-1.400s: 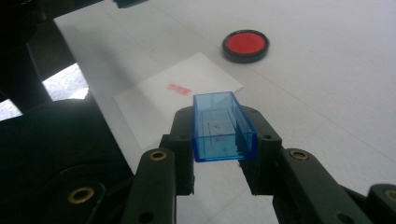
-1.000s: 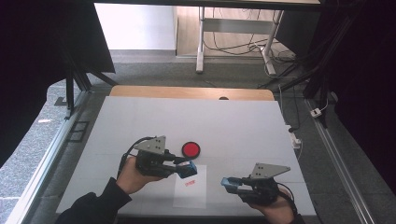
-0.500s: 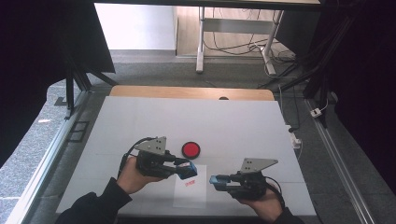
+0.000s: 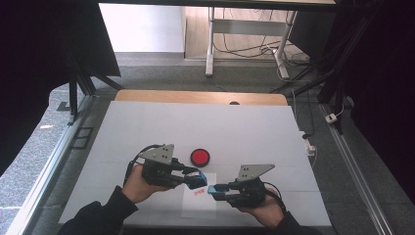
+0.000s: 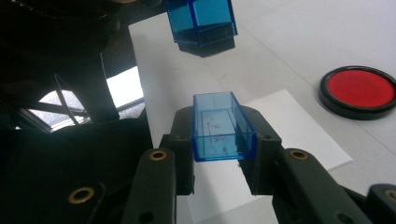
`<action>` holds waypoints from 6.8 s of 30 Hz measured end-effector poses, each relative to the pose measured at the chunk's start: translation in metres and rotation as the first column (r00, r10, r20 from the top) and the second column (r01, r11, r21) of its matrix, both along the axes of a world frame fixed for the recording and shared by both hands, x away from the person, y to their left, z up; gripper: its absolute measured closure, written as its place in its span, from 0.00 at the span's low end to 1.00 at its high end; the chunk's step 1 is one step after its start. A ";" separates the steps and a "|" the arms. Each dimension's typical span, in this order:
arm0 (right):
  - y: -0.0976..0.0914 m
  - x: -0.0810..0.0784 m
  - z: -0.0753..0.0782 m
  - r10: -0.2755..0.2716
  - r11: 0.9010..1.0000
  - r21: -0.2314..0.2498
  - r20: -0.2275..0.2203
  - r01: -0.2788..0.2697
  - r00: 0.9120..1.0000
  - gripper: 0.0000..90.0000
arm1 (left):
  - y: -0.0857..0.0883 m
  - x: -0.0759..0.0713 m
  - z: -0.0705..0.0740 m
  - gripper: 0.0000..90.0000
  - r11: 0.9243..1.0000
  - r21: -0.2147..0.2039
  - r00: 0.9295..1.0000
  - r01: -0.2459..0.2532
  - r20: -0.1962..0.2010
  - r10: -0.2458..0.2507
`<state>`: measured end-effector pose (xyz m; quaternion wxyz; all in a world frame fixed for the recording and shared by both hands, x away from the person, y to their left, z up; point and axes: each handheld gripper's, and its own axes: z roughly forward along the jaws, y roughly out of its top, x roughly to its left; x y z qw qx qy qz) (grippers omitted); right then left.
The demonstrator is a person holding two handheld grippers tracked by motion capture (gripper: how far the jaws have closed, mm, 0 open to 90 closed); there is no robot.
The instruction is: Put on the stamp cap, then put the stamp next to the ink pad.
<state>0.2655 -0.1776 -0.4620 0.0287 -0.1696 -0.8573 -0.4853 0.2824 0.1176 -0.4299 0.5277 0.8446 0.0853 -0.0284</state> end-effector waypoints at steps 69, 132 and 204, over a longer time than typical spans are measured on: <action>0.032 -0.006 0.002 0.224 0.972 0.046 0.079 -0.228 0.971 0.76 | -0.007 0.004 -0.017 0.78 0.969 -0.128 0.971 0.210 -0.089 -0.222; 0.003 -0.006 0.005 -0.134 0.989 -0.054 0.098 0.140 0.986 0.29 | 0.022 0.003 0.003 0.78 0.997 0.046 0.998 -0.057 -0.012 0.057; -0.088 -0.031 0.006 -0.484 0.857 -0.123 0.137 0.500 0.864 0.00 | 0.083 0.021 -0.004 0.78 0.883 0.178 0.896 -0.435 -0.008 0.443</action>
